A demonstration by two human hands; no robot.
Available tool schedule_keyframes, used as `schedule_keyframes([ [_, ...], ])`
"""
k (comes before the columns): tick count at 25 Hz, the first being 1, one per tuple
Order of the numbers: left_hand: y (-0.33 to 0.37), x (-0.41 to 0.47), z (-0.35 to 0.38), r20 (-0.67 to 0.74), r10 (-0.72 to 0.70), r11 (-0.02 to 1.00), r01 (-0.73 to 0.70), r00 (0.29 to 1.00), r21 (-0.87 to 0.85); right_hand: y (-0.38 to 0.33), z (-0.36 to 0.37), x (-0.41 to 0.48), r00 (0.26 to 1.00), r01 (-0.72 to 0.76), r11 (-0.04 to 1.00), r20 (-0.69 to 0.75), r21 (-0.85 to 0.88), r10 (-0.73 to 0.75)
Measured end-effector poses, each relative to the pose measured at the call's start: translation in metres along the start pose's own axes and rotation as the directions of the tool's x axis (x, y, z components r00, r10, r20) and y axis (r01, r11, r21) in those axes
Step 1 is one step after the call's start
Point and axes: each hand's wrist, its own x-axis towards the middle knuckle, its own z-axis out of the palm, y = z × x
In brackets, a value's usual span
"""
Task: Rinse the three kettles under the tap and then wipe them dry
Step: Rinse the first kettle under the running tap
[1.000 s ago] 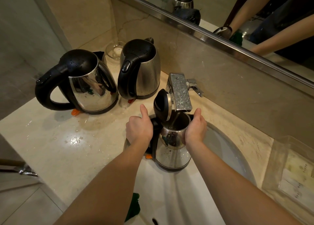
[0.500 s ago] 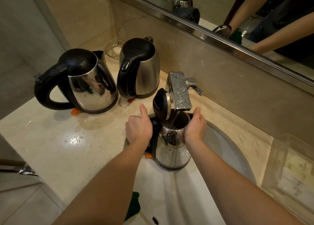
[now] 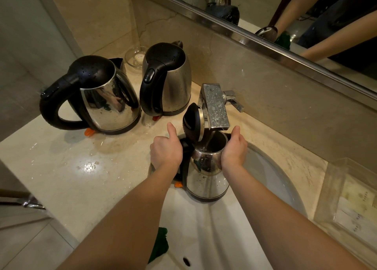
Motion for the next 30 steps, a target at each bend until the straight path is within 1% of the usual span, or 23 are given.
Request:
schedule_keyframes([
  [4,0.000,-0.002,0.000,-0.002,0.025,1.000,-0.025,1.000,-0.002,0.001,0.000,0.002,1.000,-0.004,1.000,-0.002,0.001,0.004],
  [14,-0.001,-0.004,-0.002,-0.007,0.028,0.999,-0.029,1.000,-0.017,-0.001,-0.003,-0.002,1.000,-0.003,1.000,0.013,0.028,0.002],
  [23,0.000,-0.005,-0.002,-0.015,-0.011,1.000,0.011,1.000,-0.016,-0.003,-0.003,-0.002,1.000,-0.003,1.000,0.026,-0.010,0.003],
  [30,0.005,-0.011,-0.004,-0.056,-0.030,0.999,0.029,0.998,-0.024,-0.011,-0.005,-0.002,0.998,-0.001,1.000,0.069,-0.019,0.003],
])
